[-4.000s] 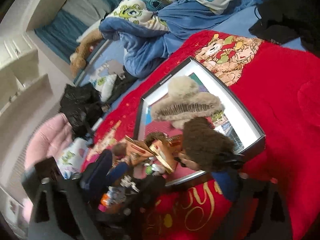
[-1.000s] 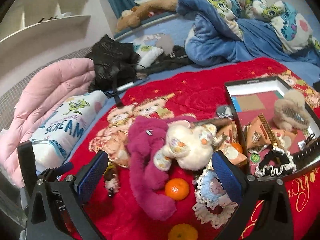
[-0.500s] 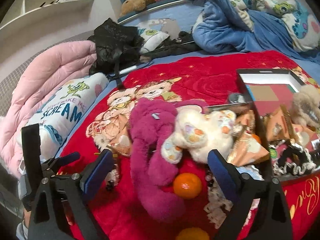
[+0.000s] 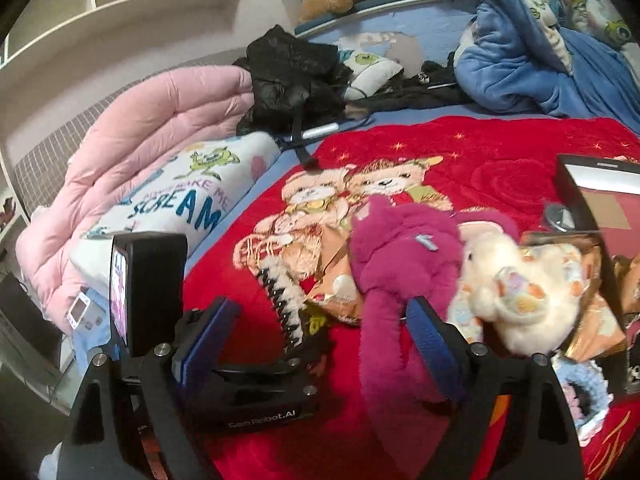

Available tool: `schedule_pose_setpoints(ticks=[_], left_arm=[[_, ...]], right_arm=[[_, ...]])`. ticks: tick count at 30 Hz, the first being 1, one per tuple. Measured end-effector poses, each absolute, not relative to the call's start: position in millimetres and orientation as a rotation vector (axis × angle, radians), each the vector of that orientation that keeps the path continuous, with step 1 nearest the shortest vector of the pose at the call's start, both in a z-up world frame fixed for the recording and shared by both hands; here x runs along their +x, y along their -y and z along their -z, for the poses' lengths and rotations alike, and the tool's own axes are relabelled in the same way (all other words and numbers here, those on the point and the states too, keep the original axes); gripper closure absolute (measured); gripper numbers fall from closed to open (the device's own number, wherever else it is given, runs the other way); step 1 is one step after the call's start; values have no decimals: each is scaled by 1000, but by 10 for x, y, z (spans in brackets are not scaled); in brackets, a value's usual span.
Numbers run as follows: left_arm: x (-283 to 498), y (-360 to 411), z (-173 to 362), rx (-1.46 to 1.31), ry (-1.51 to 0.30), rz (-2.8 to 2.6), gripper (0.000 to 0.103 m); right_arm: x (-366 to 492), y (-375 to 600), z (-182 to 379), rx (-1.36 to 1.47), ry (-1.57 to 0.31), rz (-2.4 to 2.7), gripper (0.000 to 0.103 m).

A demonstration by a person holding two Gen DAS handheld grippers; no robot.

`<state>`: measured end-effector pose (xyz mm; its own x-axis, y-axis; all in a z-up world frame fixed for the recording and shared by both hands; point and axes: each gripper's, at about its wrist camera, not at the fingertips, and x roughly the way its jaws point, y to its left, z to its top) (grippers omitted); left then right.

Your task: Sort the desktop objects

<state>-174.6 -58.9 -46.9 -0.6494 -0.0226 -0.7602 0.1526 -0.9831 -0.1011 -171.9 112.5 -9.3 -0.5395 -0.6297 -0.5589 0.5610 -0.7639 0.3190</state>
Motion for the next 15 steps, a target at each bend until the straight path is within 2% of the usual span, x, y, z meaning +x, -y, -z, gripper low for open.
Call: schedule_pose_setpoints(ticks=[3, 7, 10, 13, 15], left_arm=[[-1743, 619, 509, 1288, -262, 2753, 0], [-1733, 550, 563, 1315, -136, 2730, 1], [-1690, 574, 577, 1314, -72, 2714, 5], [-1610, 715, 561, 1307, -98, 2723, 19], [-1546, 836, 540, 1290, -135, 2728, 38]], right_arm=[[-1756, -1132, 129, 911, 184, 2276, 15], [-1788, -1167, 125, 917, 225, 2271, 15], [-1798, -1135, 119, 910, 221, 2267, 15], [-1815, -1071, 131, 909, 240, 2248, 15], [-1818, -1003, 141, 910, 247, 2233, 15]])
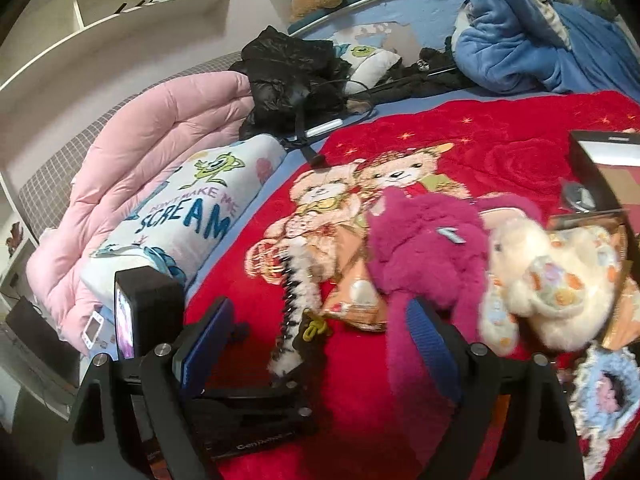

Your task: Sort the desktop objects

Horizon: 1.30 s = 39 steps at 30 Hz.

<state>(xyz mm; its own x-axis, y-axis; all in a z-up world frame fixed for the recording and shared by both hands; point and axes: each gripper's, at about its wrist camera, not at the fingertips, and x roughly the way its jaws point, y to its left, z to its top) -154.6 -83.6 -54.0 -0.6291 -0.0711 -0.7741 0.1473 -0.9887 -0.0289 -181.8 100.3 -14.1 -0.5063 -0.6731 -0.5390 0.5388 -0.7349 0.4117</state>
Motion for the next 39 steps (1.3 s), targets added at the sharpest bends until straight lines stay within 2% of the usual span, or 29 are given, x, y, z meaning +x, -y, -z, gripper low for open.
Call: schedule_pose_setpoints(ticks=[3, 5, 13, 14, 16, 18, 22, 24, 30, 36, 39], left_arm=[[-1495, 965, 521, 1286, -198, 2752, 49], [-1470, 1007, 507, 1287, -201, 2763, 52], [-1420, 1086, 487, 1298, -257, 2787, 52], [-1408, 1076, 480, 1306, -239, 2788, 52], [-1392, 1044, 466, 1306, -200, 2788, 49], [-1362, 1005, 445, 1298, -165, 2797, 35], [-1363, 1038, 408, 1278, -208, 2807, 33], [-1358, 1071, 383, 1268, -243, 2810, 33], [-1509, 1051, 311, 1216, -128, 2801, 29], [-1835, 967, 464, 1281, -28, 2774, 29], [-1910, 1020, 505, 1281, -71, 2764, 29]], right_arm=[[-1795, -864, 141, 896, 216, 2226, 15], [-1793, -766, 159, 897, 208, 2216, 15], [-1962, -596, 362, 977, 159, 2272, 19], [-2003, -602, 397, 1000, 159, 2286, 23], [-2097, -600, 469, 1046, 159, 2301, 31], [-2173, -584, 539, 1074, 159, 2304, 36], [-2248, -521, 620, 1096, 151, 2302, 41], [-2266, -520, 626, 1104, 146, 2319, 61], [-2334, -666, 637, 1136, 277, 2285, 65], [-2305, -718, 586, 1159, 312, 2287, 65], [-2280, -767, 543, 1141, 331, 2279, 65]])
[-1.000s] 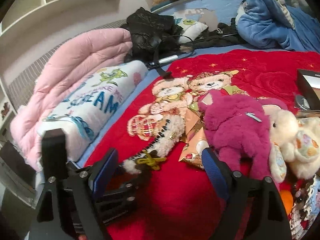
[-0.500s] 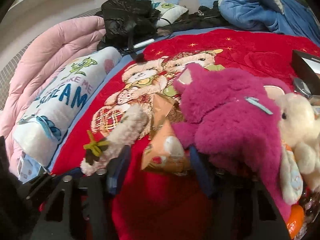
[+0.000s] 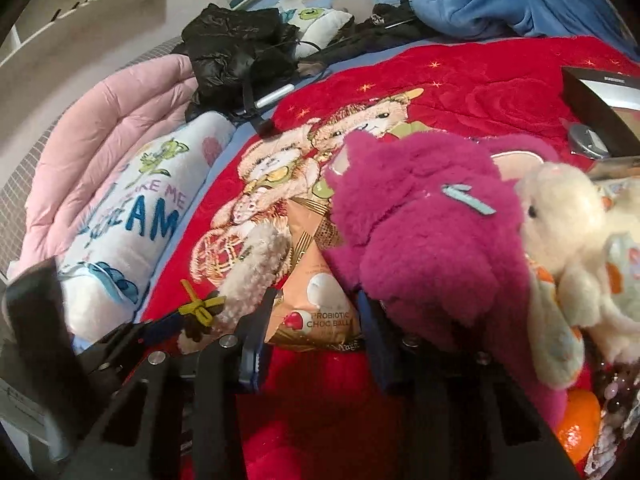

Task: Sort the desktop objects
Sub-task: 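Lift the white plush with the left tool while the right tool lifts the Choco Balls packet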

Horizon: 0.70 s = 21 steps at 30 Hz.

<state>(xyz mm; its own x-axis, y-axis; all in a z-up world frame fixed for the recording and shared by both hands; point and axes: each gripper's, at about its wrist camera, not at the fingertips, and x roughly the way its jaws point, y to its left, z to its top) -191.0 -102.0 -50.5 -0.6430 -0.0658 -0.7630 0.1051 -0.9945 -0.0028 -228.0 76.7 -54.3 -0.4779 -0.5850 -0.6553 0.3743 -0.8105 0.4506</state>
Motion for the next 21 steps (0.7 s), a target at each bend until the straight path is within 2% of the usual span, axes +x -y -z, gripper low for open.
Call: schedule_pose_setpoints(ticks=[6, 8, 11, 21], left_arm=[[-1942, 1092, 565, 1293, -149, 2765, 31], [-1942, 1087, 568, 1291, -142, 2762, 37], [-1930, 1078, 562, 1290, -166, 2777, 54], [-1883, 1030, 498, 1242, -138, 2780, 60]], right_arm=[[-2237, -783, 519, 1138, 299, 2283, 65], [-2217, -756, 526, 1138, 270, 2288, 65], [-2196, -720, 548, 1144, 242, 2290, 65], [-2154, -695, 512, 1128, 189, 2325, 65]])
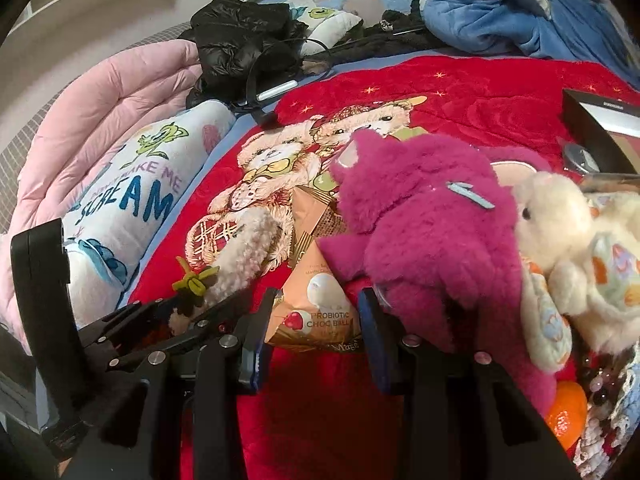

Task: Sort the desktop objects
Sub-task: 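Lift the white plush with the left tool while the right tool lifts the Choco Balls packet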

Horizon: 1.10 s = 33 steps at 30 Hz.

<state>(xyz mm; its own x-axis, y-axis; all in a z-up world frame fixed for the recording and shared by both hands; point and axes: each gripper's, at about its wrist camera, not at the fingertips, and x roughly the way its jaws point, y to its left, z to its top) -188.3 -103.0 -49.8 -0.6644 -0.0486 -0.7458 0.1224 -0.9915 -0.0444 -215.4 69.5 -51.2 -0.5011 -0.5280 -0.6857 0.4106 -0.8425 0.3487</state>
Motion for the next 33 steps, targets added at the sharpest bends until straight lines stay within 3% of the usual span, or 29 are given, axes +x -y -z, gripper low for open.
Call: schedule_pose_setpoints(ticks=[4, 6, 33], left_arm=[[-1833, 1017, 446, 1210, -119, 2783, 65], [-1798, 992, 413, 1183, -105, 2794, 73], [-1379, 606, -82, 954, -149, 2881, 73]], right_arm=[[-2138, -684, 479, 1113, 181, 2328, 65], [-2116, -673, 457, 1103, 170, 2333, 65], [-1895, -890, 125, 986, 149, 2421, 65]])
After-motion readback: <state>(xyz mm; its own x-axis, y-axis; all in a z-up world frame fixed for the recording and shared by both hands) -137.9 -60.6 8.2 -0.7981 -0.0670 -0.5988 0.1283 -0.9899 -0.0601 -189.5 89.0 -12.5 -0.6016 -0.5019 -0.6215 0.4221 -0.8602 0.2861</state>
